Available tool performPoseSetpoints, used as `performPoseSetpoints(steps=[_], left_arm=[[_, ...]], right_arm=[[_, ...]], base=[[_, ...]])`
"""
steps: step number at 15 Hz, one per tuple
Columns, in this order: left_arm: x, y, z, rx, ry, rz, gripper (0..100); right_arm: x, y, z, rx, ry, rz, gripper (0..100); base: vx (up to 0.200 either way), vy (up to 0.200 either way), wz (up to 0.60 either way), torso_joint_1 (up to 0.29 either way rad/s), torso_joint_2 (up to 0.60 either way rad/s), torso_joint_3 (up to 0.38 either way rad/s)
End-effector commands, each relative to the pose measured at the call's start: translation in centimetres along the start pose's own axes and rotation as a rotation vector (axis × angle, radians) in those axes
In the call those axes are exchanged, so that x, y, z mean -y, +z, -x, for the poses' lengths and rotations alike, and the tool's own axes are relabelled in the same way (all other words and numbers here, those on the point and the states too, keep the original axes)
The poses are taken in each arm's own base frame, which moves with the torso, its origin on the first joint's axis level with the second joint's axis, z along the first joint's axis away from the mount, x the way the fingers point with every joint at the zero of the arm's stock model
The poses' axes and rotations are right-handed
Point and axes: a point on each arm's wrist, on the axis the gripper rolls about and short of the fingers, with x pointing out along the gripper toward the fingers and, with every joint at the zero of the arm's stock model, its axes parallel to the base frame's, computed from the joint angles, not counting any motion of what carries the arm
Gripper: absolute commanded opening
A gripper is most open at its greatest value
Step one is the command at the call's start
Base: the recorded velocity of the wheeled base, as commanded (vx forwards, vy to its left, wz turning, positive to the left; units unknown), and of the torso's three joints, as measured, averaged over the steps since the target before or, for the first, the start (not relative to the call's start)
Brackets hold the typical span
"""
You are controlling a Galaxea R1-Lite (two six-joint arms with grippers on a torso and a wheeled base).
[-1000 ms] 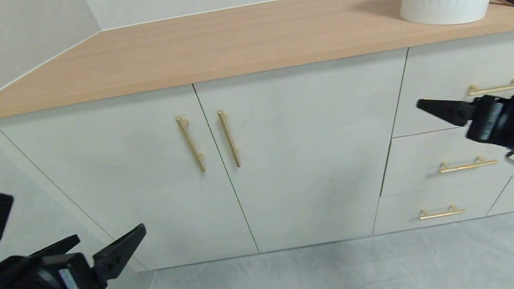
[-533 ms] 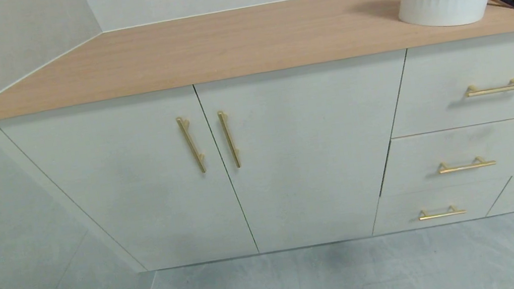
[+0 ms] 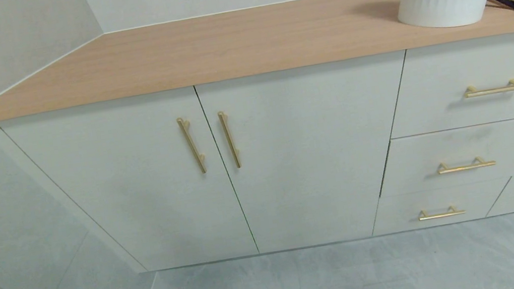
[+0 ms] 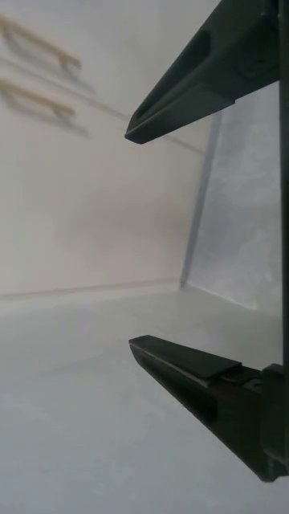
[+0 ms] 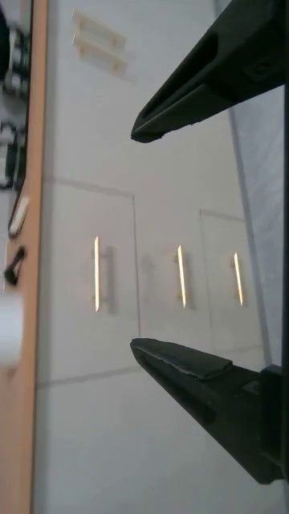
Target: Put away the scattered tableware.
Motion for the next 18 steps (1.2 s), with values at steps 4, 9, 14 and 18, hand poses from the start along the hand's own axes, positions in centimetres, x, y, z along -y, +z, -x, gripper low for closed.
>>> performPoseSetpoints(steps=[4,9,14,18], left_arm=[[0.2,-4.7,-0.6,-0.078,-0.055,-0.095,100],[0.5,-5.8,-0.9,-0.097,-0.133,-0.087,100],[0.8,-6.5,-1.2,-0.085,-0.251,-0.071,100],[0.8,-6.5,-1.2,-0.085,-0.252,-0.060,100]], right_arm=[[-1.6,-9.1,-0.9,-0.167,0.053,0.009,100],[-1.9,-10.3,-0.8,-0.223,0.132,-0.035,100],[-2.1,-10.8,-0.6,-0.274,0.223,-0.058,100],[-2.1,-10.8,-0.6,-0.272,0.224,-0.062,100]], base=[[0.000,0.000,0.00,0.000,0.00,0.000],[0.000,0.000,0.00,0.000,0.00,0.000],[0.000,0.000,0.00,0.000,0.00,0.000],[0.000,0.000,0.00,0.000,0.00,0.000]])
